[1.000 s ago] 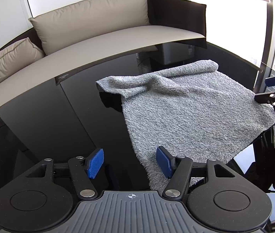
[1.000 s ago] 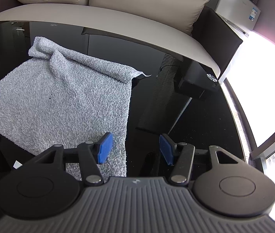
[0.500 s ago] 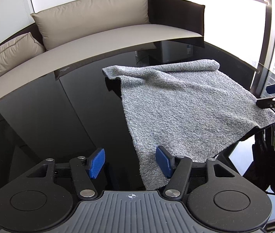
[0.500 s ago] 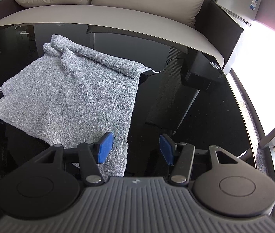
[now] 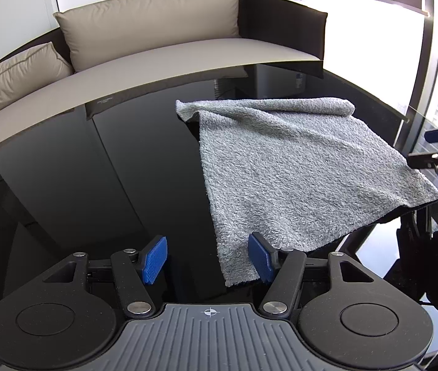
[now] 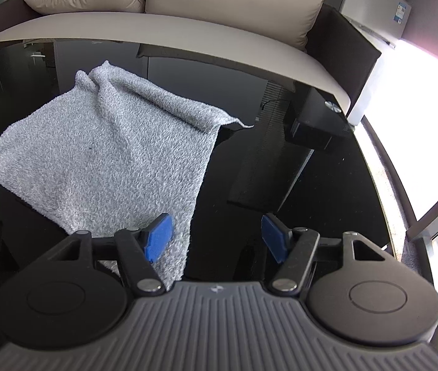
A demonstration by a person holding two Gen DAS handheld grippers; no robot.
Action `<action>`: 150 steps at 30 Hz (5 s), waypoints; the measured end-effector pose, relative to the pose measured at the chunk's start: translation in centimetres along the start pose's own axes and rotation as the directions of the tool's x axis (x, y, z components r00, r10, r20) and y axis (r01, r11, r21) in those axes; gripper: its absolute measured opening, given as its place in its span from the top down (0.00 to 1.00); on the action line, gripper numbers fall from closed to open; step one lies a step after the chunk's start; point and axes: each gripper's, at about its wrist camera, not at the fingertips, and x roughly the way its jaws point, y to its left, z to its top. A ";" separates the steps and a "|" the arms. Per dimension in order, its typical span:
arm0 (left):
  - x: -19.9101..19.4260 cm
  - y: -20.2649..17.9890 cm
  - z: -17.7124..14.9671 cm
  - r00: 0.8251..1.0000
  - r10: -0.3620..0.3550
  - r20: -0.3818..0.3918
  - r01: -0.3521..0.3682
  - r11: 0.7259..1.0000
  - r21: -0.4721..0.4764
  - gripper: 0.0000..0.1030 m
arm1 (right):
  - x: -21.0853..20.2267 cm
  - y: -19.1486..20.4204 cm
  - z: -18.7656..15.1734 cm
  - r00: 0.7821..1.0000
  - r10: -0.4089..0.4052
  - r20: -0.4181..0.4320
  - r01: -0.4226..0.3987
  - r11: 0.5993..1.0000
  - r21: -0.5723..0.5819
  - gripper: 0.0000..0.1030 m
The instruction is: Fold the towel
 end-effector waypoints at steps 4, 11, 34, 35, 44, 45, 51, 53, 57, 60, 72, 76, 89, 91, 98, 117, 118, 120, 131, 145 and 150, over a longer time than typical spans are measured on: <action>0.4 -0.2 0.1 1.000 0.008 0.003 -0.008 1.000 0.014 0.46 | 0.8 -2.4 1.6 0.999 0.011 0.045 -0.018 0.989 0.148 0.35; 0.6 -0.4 0.2 1.000 0.011 0.002 -0.011 1.000 0.027 0.46 | 3.0 -3.9 3.9 0.996 0.036 0.076 -0.054 0.966 0.254 0.35; 0.0 -1.2 -0.1 1.000 -0.001 -0.008 0.001 0.999 0.036 0.47 | 11.5 -1.0 8.7 0.998 -0.049 -0.032 0.053 0.992 0.117 0.35; 0.0 -1.2 -0.1 1.000 0.000 -0.007 0.000 0.999 0.037 0.47 | 11.7 -1.1 8.8 0.997 -0.067 -0.030 0.070 0.991 0.112 0.35; -0.3 -0.8 -0.3 1.000 -0.013 -0.011 0.013 1.000 0.029 0.47 | 12.5 -2.5 9.7 0.996 -0.093 -0.011 0.094 0.983 0.161 0.35; -0.3 -0.8 -0.3 1.000 -0.014 -0.011 0.014 1.000 0.028 0.47 | 12.5 -2.7 9.9 0.996 -0.090 -0.013 0.091 0.982 0.165 0.35; -0.3 -0.8 -0.2 1.000 -0.012 -0.013 0.012 1.000 0.029 0.47 | 13.4 -2.7 10.3 0.996 -0.048 -0.073 0.058 0.989 0.133 0.35; -0.3 -0.8 -0.1 1.000 -0.009 -0.014 0.009 0.999 0.032 0.47 | 13.6 -2.5 10.6 0.996 -0.054 -0.078 0.063 0.991 0.116 0.35; -0.3 -0.8 -0.1 1.000 -0.009 -0.013 0.009 0.999 0.033 0.47 | 14.3 -2.4 11.0 0.994 -0.068 -0.081 0.076 0.991 0.110 0.32; -0.3 -0.7 -0.1 1.000 -0.013 -0.013 0.013 0.999 0.030 0.47 | 14.9 -2.3 11.4 0.993 -0.088 -0.083 0.096 0.991 0.094 0.27; -0.2 -0.9 0.0 1.000 -0.017 -0.015 0.018 0.999 0.036 0.47 | 17.6 -2.6 13.0 0.988 -0.146 -0.050 0.150 0.986 0.071 0.26; 0.0 -0.7 0.0 0.999 -0.029 -0.017 0.030 0.999 0.030 0.47 | 18.0 -3.3 13.6 0.989 -0.140 -0.053 0.145 0.982 0.119 0.26; -0.1 -1.0 -0.1 1.000 -0.023 -0.014 0.024 0.999 0.039 0.47 | 14.5 -3.0 14.3 0.995 0.030 -0.100 -0.016 0.990 0.143 0.26; -0.1 -1.0 0.0 1.000 -0.025 -0.014 0.025 0.999 0.039 0.47 | 15.0 -2.5 13.8 0.991 0.040 -0.130 -0.023 0.991 0.129 0.26; 0.0 -1.1 0.1 0.999 -0.028 -0.017 0.028 0.999 0.043 0.47 | 16.5 -2.9 13.3 0.990 0.027 -0.142 -0.008 0.992 0.127 0.19; -0.1 -0.9 0.1 0.999 -0.039 -0.018 0.039 0.999 0.032 0.47 | 18.9 -3.0 14.0 0.997 -0.042 -0.071 0.051 0.991 0.126 0.14; 0.0 -0.9 0.1 0.999 -0.041 -0.018 0.041 0.999 0.030 0.47 | 18.9 -3.0 14.0 0.997 -0.048 -0.067 0.056 0.991 0.126 0.14; 0.0 -0.9 0.1 0.999 -0.043 -0.018 0.043 0.999 0.028 0.47 | 18.5 -3.1 14.1 0.997 -0.056 -0.058 0.064 0.988 0.142 0.14; -0.1 -1.1 0.0 0.999 -0.034 -0.016 0.035 0.999 0.033 0.47 | 14.6 -4.2 14.4 0.997 0.011 -0.073 0.001 0.986 0.164 0.14; 0.1 -1.1 0.1 0.999 -0.042 -0.019 0.042 0.999 0.032 0.47 | 17.1 -3.7 13.1 0.992 -0.026 -0.127 0.045 0.988 0.149 0.14; 0.0 -1.1 0.1 0.999 -0.042 -0.018 0.042 0.999 0.033 0.47 | 17.7 -4.0 13.2 0.993 -0.031 -0.113 0.050 0.985 0.168 0.12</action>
